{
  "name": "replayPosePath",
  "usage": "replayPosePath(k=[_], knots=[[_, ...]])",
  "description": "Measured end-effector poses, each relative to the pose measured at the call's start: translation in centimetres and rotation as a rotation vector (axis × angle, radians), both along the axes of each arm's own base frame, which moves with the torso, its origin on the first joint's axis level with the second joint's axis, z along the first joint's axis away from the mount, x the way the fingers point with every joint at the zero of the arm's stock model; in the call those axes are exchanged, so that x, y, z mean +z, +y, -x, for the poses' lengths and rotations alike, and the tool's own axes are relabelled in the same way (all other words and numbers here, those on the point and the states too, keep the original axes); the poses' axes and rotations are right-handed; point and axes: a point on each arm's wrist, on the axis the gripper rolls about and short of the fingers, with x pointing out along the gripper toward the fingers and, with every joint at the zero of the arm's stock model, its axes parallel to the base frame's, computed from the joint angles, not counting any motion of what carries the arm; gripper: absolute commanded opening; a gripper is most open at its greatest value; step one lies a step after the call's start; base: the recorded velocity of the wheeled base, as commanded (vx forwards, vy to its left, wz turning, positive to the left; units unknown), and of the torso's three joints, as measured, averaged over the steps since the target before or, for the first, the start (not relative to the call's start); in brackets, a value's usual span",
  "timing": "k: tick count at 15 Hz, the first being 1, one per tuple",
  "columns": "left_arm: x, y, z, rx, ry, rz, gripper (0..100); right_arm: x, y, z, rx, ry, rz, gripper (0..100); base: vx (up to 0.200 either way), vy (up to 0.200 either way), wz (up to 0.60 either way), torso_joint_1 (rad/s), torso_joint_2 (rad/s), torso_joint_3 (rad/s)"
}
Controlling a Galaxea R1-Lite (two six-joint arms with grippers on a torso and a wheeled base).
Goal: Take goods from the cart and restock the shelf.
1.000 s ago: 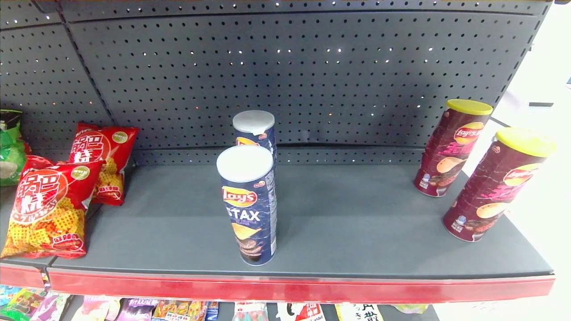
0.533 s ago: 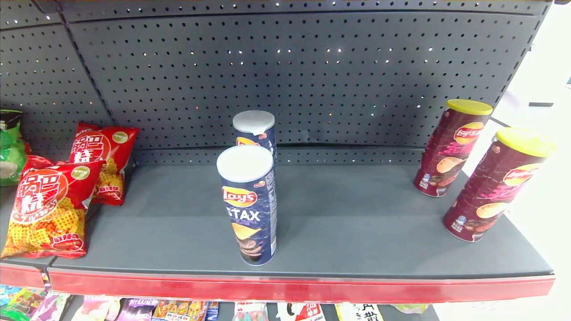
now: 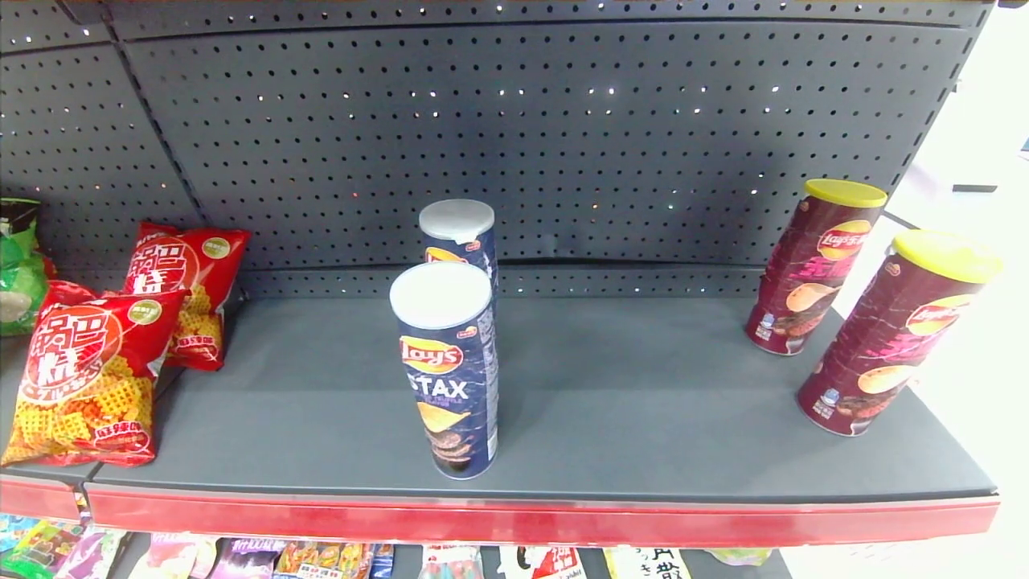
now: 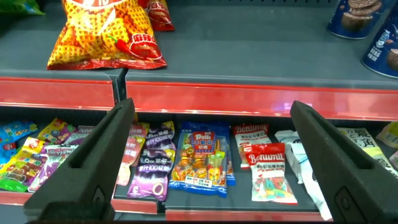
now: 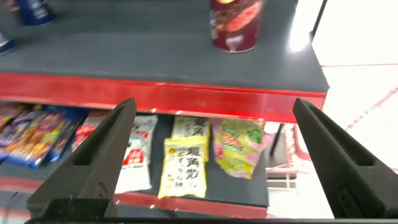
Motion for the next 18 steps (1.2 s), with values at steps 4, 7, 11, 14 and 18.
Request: replayPosePath(k=[4, 7, 11, 14, 18], knots=[[0.0, 0.0, 0.0, 0.0, 0.0, 0.0, 100, -0.04, -0.03, 0.18, -0.054, -0.022, -0.013, 100, 0.0, 0.0, 0.0, 0.0, 0.0, 0.0], [0.0, 0.0, 0.0, 0.0, 0.0, 0.0, 100, -0.07, -0.07, 0.4, -0.044, -0.051, -0.019, 100, 0.0, 0.0, 0.0, 0.0, 0.0, 0.0], [0.0, 0.0, 0.0, 0.0, 0.0, 0.0, 100, -0.12, -0.08, 0.52, -0.041, -0.065, -0.016, 100, 0.0, 0.0, 0.0, 0.0, 0.0, 0.0], [0.0, 0.0, 0.0, -0.001, 0.0, 0.0, 100, -0.13, -0.1, 0.53, -0.048, -0.065, -0.02, 100, 0.0, 0.0, 0.0, 0.0, 0.0, 0.0], [0.0, 0.0, 0.0, 0.0, 0.0, 0.0, 100, -0.17, -0.16, 0.53, -0.075, -0.062, -0.019, 100, 0.0, 0.0, 0.0, 0.0, 0.0, 0.0]])
